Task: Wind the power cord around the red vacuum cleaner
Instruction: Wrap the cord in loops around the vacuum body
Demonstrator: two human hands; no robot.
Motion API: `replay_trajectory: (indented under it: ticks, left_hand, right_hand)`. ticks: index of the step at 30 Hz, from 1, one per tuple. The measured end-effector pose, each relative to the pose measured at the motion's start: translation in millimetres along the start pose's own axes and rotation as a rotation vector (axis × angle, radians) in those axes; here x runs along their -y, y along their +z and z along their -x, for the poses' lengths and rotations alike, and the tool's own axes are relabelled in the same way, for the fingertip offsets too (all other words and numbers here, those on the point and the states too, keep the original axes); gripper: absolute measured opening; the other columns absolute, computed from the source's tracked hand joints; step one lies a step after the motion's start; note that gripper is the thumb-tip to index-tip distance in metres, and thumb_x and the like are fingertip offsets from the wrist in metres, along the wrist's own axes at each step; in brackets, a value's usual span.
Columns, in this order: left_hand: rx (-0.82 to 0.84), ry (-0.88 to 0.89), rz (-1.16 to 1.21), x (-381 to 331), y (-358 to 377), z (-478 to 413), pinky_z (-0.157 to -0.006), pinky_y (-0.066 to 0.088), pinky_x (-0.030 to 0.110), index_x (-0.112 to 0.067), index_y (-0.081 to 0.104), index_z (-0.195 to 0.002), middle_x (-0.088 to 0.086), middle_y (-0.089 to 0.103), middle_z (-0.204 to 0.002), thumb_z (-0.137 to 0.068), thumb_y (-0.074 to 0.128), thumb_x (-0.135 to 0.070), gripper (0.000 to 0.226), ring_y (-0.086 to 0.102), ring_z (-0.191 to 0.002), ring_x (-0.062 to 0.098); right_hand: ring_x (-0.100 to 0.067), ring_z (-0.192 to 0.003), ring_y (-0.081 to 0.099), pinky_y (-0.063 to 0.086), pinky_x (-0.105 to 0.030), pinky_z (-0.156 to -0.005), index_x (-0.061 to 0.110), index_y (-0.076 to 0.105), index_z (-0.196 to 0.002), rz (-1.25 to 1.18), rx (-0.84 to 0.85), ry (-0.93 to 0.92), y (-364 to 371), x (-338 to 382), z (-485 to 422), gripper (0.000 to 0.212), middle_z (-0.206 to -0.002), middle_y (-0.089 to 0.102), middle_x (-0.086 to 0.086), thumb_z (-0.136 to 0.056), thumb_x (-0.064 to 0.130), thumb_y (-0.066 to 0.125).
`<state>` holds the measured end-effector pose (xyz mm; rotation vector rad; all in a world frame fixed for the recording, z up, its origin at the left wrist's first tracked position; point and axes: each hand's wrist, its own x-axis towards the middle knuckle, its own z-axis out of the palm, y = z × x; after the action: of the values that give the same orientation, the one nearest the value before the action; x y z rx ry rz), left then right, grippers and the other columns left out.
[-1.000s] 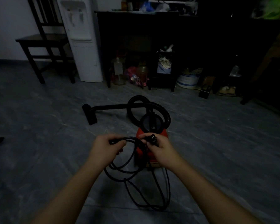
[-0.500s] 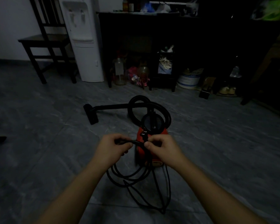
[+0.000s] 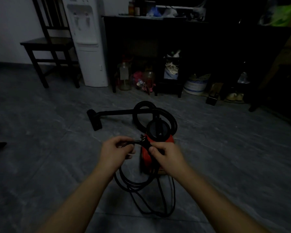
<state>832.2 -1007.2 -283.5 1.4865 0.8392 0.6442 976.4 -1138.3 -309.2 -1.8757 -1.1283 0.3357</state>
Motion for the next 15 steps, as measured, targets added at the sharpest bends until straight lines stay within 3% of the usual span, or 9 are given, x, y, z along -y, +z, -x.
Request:
replay_trajectory:
  ticks: [5, 7, 13, 15]
  left_hand:
    - [0.064, 0.036, 0.073, -3, 1, 0, -0.064, 0.056, 0.018, -0.018, 0.074, -0.099, 0.006, 0.077, -0.097, -0.083, 0.071, 0.003, 0.026, 0.075, -0.085, 0.014]
    - [0.118, 0.059, 0.038, -5, 2, 0, -0.066, 0.056, 0.018, -0.021, 0.074, -0.1, 0.0, 0.077, -0.1, -0.081, 0.074, -0.001, 0.029, 0.073, -0.092, 0.013]
    - [0.218, 0.038, -0.053, -11, -2, 1, -0.072, 0.06, 0.032, -0.027, 0.072, -0.102, -0.002, 0.076, -0.097, -0.081, 0.079, -0.024, 0.022, 0.076, -0.082, 0.017]
    - [0.268, 0.023, -0.125, -9, -2, 2, -0.067, 0.059, 0.028, -0.024, 0.072, -0.099, -0.002, 0.076, -0.091, -0.08, 0.079, -0.031, 0.021, 0.075, -0.076, 0.018]
  right_hand:
    - [0.002, -0.083, 0.069, 0.06, -0.034, -0.075, 0.044, 0.066, -0.105, -0.006, -0.002, -0.035, 1, 2, 0, 0.02, -0.089, 0.074, 0.018, -0.092, 0.043, 0.051]
    - [0.003, -0.087, 0.068, 0.06, -0.031, -0.078, 0.046, 0.065, -0.113, -0.002, 0.005, -0.052, 2, 3, 0, 0.024, -0.093, 0.075, 0.018, -0.094, 0.04, 0.052]
    - [-0.002, -0.091, 0.068, 0.059, -0.04, -0.081, 0.042, 0.063, -0.123, 0.058, 0.021, -0.061, 2, -4, -3, 0.031, -0.101, 0.076, 0.014, -0.093, 0.039, 0.054]
    - [-0.004, -0.094, 0.067, 0.058, -0.039, -0.082, 0.041, 0.063, -0.123, 0.13, 0.056, -0.09, 2, -5, -4, 0.033, -0.103, 0.075, 0.013, -0.092, 0.042, 0.051]
